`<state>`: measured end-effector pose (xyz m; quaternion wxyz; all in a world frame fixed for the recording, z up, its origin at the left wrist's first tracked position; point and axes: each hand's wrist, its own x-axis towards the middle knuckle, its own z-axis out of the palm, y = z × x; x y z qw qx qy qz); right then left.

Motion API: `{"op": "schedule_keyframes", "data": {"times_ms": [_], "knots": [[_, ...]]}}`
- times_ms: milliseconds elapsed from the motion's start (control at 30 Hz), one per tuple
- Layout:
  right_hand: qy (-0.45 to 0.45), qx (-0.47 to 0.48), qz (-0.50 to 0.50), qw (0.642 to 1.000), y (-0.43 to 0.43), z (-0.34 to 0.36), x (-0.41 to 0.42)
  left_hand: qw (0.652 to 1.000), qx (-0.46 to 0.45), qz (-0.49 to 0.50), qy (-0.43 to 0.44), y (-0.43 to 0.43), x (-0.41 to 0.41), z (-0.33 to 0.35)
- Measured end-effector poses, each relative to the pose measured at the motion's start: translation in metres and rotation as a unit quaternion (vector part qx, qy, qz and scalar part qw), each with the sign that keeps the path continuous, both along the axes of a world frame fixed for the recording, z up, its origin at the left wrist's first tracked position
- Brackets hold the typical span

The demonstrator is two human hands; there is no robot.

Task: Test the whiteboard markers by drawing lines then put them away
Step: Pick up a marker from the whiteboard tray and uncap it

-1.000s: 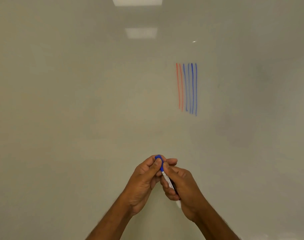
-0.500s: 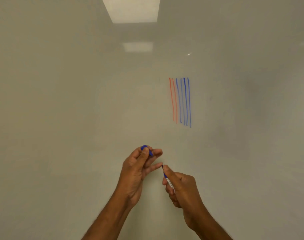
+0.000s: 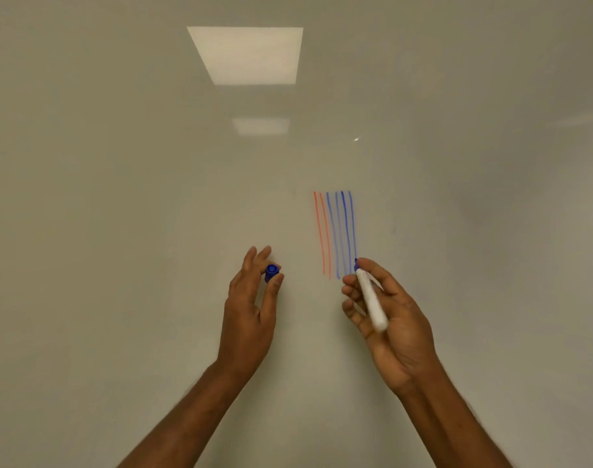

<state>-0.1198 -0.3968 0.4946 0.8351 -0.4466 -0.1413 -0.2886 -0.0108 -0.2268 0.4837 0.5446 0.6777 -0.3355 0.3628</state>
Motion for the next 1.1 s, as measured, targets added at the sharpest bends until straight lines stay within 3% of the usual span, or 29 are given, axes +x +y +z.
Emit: {"op": "schedule_keyframes", "data": {"times_ms": [100, 200, 300, 433, 667, 1100], "knots": [[-0.020, -0.051, -0.081, 0.995, -0.008, 0.013, 0.004, 0.998, 0.019, 0.036, -0.054, -0.008, 0.017, 0.007], [-0.043, -0.135, -0.230, 0.963, -0.009, 0.023, 0.009, 0.991, 0.023, 0.066, -0.116, -0.016, 0.034, 0.017], [-0.078, -0.162, -0.307, 0.935, -0.009, 0.031, 0.016, 0.977, 0.029, 0.090, -0.193, -0.024, 0.046, 0.029], [-0.105, -0.174, -0.353, 0.913, -0.016, 0.042, 0.031, 0.954, 0.043, 0.126, -0.270, -0.034, 0.061, 0.044], [-0.135, -0.233, -0.455, 0.849, -0.034, 0.054, 0.062, 0.930, 0.013, 0.183, -0.317, -0.042, 0.078, 0.047], [-0.133, -0.268, -0.492, 0.817, -0.051, 0.061, 0.084, 0.909, 0.008, 0.243, -0.337, -0.044, 0.079, 0.048]]}}
